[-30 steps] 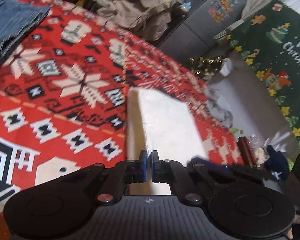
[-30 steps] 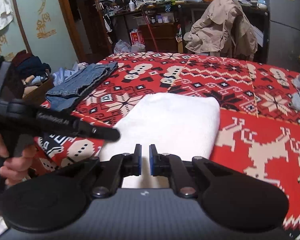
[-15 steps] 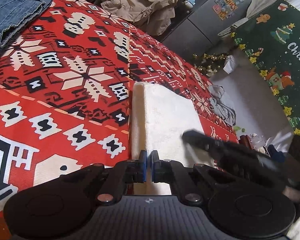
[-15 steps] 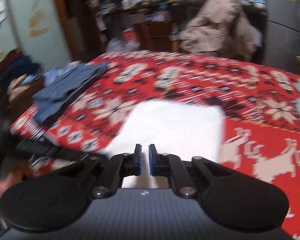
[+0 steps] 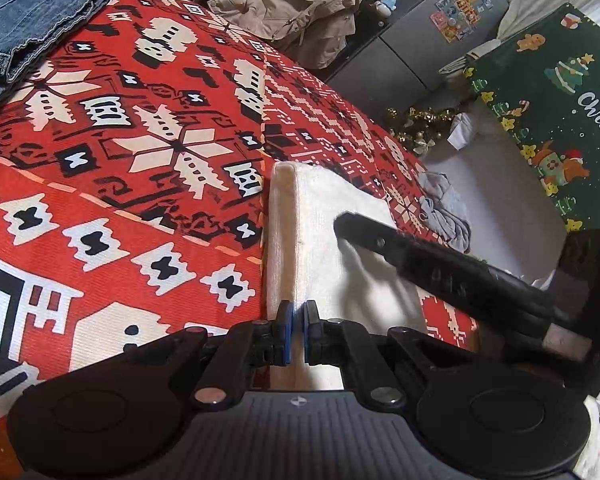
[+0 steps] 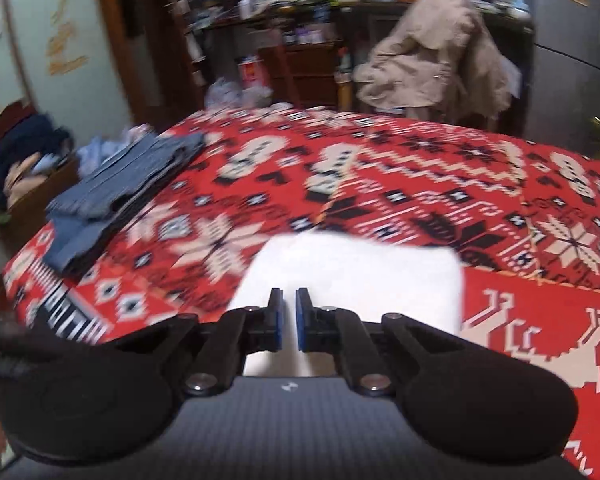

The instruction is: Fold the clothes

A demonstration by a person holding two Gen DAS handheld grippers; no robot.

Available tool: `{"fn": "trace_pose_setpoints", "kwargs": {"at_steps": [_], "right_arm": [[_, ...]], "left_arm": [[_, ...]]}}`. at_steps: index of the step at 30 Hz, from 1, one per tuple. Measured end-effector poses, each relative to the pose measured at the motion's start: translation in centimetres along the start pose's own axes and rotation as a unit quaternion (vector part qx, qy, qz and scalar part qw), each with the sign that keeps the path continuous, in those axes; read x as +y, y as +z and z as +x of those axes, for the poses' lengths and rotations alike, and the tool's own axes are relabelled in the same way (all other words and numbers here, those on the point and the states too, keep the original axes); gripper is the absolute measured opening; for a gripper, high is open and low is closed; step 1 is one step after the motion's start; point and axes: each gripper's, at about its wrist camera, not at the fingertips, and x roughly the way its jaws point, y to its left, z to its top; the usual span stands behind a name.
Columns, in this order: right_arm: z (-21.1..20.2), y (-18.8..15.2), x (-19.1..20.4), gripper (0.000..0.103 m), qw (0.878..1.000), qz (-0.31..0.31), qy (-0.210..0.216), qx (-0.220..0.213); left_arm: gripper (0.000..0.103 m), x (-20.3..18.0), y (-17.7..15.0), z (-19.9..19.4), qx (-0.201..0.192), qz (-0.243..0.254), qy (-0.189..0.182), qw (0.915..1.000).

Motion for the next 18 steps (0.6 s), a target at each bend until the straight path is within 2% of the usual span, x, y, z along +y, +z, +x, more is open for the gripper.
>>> {"fn": "trace_pose_setpoints", "kwargs": {"at_steps": [3, 6, 9, 13, 15, 18], "right_arm": [[0.6, 0.1, 0.6, 0.012, 1.0, -0.018, 0.016, 0.012], [0.5, -0.5, 2.0, 0.012, 0.997, -0.056, 0.047, 0.03], [-0.6, -1.4, 2.5, 0.012, 0.996, -0.069, 0.045, 0.028], [-3.0, -2.1, 0.5, 0.012, 0.999, -0.026, 0.016, 0.013], [-3.7, -2.8, -0.2, 0.012, 0.999, -0.016, 0.014, 0.028], [-4.1, -4.3, 0.7, 0.013, 0.998, -0.043, 0.029, 0.044]], "left_arm": [[0.006, 0.2, 0.0, 0.0, 0.001, -0.004, -0.003, 1.0], [0.007, 0.5, 0.0, -0.1, 0.002, -0.012, -0.006, 0.9999], [0.008, 0.7, -0.1, -0.3, 0.003, -0.016, -0.007, 0.9998], [0.009, 0.8, -0.2, -0.7, 0.009, -0.02, -0.011, 0.9997], [0.009, 0.8, -0.3, -0.8, 0.014, -0.02, -0.014, 0.9996], [0.009, 0.7, -0.7, -1.0, 0.023, -0.019, -0.018, 0.9994]]}}
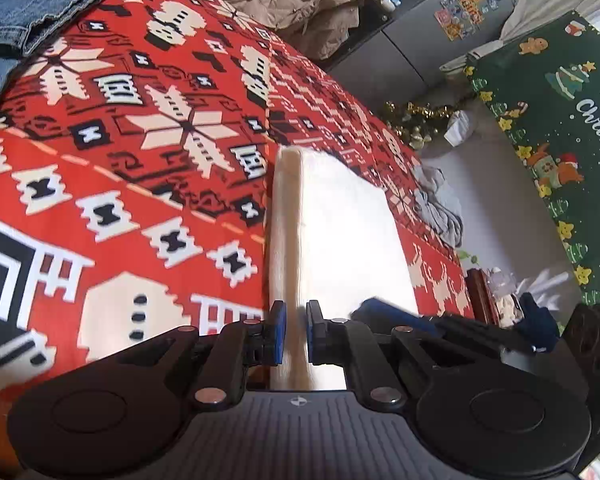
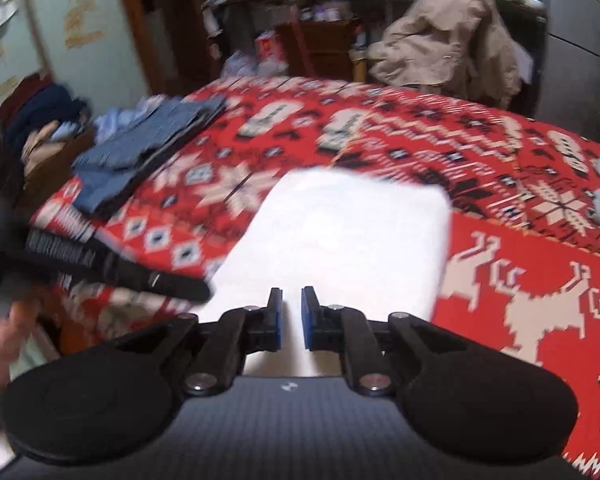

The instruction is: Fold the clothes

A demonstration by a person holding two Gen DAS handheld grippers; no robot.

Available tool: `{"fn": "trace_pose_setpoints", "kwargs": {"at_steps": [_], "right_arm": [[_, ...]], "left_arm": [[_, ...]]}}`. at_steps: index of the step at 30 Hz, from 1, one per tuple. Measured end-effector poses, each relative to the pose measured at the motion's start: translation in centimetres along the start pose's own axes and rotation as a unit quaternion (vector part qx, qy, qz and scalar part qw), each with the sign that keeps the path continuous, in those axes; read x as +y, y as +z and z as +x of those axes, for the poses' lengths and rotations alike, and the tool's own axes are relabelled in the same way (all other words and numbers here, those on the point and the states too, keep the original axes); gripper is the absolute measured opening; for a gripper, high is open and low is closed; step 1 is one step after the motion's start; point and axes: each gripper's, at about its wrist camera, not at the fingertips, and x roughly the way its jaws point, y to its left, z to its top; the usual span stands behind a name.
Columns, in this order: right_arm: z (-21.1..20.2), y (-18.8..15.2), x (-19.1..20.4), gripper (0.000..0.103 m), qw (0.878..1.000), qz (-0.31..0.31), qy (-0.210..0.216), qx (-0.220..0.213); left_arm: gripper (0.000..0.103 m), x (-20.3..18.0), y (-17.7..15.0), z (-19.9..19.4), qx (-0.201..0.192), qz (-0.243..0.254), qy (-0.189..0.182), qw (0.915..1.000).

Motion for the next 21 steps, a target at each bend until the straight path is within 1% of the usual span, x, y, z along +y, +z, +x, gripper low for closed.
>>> {"fn": "trace_pose_setpoints", "kwargs": {"at_steps": [2, 4, 7, 9, 11, 13, 16, 18, 21], "right_arm": [[-0.3, -0.8, 1.1, 0.013, 1.0, -0.015, 0.012, 0.002], [-0.3, -1.2, 2.1, 0.013, 0.999, -0.02, 0.034, 0.004], [-0.2, -1.5, 3.4, 0.013, 0.998, -0.031, 0.046, 0.007], [-0.4, -1.5, 3.5, 0.013, 0.998, -0.029, 0.052, 0.005], [-0.9, -1.3, 3.2, 0.013, 0.998, -0.022, 0.054, 0.0], [-1.8, -0.8, 2.3, 0.013, 0.999, -0.013, 0.041, -0.017], [-2.2, 0.5, 0.1, 0.013, 0.999, 0.001, 0.0, -0.034], [-1.8, 1.5, -1.7, 0.013, 0.999, 0.014, -0.029, -0.041], [-0.8, 2.5, -4.0, 0.013, 0.997, 0.043, -0.049, -0.046]], "left_arm": [[0.009, -0.1, -0.4, -0.1, 0.007, 0.001, -0.003, 1.0], [0.009, -0.3, -0.8, -0.2, 0.016, 0.005, -0.002, 0.9999], [0.008, -0.6, -1.5, -0.5, 0.02, 0.016, 0.011, 0.9996], [0.008, -0.6, -1.6, -0.9, 0.019, 0.014, 0.006, 0.9997], [0.008, -0.7, -1.4, -1.3, 0.01, 0.015, 0.009, 0.9998], [0.008, -0.9, -0.9, -1.5, -0.002, 0.018, 0.013, 0.9997], [0.008, -1.5, 0.4, -1.5, -0.025, 0.023, 0.02, 0.9992], [0.007, -2.5, 1.6, -1.0, -0.042, 0.039, 0.02, 0.9982], [0.007, -4.7, 3.4, 0.7, -0.055, 0.069, 0.01, 0.9961]]}}
